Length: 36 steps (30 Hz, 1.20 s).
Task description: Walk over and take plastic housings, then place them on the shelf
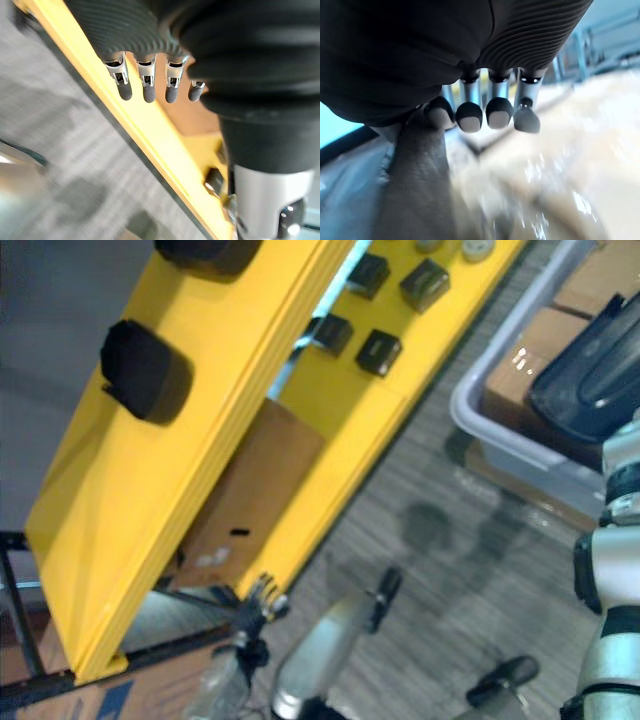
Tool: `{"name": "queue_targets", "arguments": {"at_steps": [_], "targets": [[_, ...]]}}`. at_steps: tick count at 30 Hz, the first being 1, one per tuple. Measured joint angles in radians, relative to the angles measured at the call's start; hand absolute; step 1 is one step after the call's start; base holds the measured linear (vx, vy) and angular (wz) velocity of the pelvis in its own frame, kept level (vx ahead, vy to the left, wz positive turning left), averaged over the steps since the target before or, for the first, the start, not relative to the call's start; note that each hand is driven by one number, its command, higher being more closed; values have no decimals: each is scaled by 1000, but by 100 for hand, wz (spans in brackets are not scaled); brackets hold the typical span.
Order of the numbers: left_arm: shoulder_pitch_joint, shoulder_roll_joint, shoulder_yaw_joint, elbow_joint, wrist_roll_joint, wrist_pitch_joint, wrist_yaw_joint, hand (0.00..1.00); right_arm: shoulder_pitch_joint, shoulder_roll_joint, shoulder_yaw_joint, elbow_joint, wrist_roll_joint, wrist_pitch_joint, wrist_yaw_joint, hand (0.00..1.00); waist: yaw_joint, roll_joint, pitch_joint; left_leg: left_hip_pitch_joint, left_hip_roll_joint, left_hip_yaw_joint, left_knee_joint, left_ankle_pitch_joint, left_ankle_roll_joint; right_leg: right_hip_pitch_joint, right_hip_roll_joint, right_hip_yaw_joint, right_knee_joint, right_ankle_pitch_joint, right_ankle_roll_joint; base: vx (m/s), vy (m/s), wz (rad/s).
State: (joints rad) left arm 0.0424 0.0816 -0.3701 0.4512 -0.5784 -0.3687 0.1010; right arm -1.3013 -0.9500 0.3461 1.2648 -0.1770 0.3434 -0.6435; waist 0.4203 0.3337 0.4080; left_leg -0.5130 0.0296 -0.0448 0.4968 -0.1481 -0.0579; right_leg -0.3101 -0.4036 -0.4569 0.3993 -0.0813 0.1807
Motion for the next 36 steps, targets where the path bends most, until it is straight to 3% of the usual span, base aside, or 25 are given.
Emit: {"name": "queue_targets", "arguments": {"at_steps": [8, 10, 14, 16, 22, 25, 27, 31, 34, 36], "targets": [[26, 60, -34, -201, 97, -9, 7, 0, -69, 1, 16, -2, -25, -83, -62, 100, -55, -50, 38, 44, 47, 31, -4, 0, 0, 36, 41, -7, -28, 7, -12, 1, -31, -13], [24, 70, -44, -253, 168, -23, 12, 0, -89, 8, 42, -5, -36, -112, -78, 100, -84, -83, 62, 53, 62, 34, -9, 0, 0, 40, 56, -7, -33, 10, -18, -18, -31, -17], [1, 74, -45, -317, 197, -22, 13, 0, -110, 28, 49, -25, -60, -153, -79, 100, -112, -121, 89, 97, 83, 57, -27, 4, -6, 70, 76, -2, -58, 20, -33, -18, -20, -17], [-20, 95, -44, -377, 208, -14, 14, 0, -137, 42, 52, -70, -72, -175, -79, 100, -143, -139, 101, 113, 89, 59, -60, 15, -25, 71, 82, -2, -61, 22, -37, -38, -36, -10], [-50, 130, -39, -465, 194, 101, -73, 0, -131, 89, 48, -278, -138, -222, -79, 100, -204, -182, 126, 228, 118, 99, -169, 55, -56, 125, 115, 18, -98, 34, -54, -19, -53, -17], [-63, 153, -36, -524, 184, 161, -114, 0, -49, 120, 0, -464, -193, -254, -79, 100, -242, -209, 123, 294, 136, 124, -246, 88, -75, 156, 145, 29, -133, 45, -70, -2, -70, -18], [-94, 151, -42, -525, 184, 180, -117, 0, 11, 155, -25, -554, -221, -263, -79, 100, -251, -228, 114, 327, 149, 148, -276, 96, -82, 160, 158, 50, -140, 48, -74, 6, -57, -33], [-223, 142, -48, -489, 186, 242, -73, 0, 182, 283, -61, -710, -313, -293, -65, 100, -303, -304, 72, 379, 169, 193, -325, 116, -95, 172, 186, 78, -168, 55, -84, -2, -45, -29], [-351, 108, -39, -406, 193, 278, 25, 0, 251, 345, -70, -787, -370, -317, -30, 100, -328, -331, 56, 414, 173, 223, -335, 117, -97, 182, 195, 108, -180, 68, -89, -16, -7, -29], [-419, 77, -23, -339, 192, 293, 98, 0, 284, 379, -84, -817, -394, -338, -18, 100, -346, -333, 54, 447, 172, 236, -355, 130, -100, 212, 199, 112, -206, 82, -87, -38, 4, -18]]}}
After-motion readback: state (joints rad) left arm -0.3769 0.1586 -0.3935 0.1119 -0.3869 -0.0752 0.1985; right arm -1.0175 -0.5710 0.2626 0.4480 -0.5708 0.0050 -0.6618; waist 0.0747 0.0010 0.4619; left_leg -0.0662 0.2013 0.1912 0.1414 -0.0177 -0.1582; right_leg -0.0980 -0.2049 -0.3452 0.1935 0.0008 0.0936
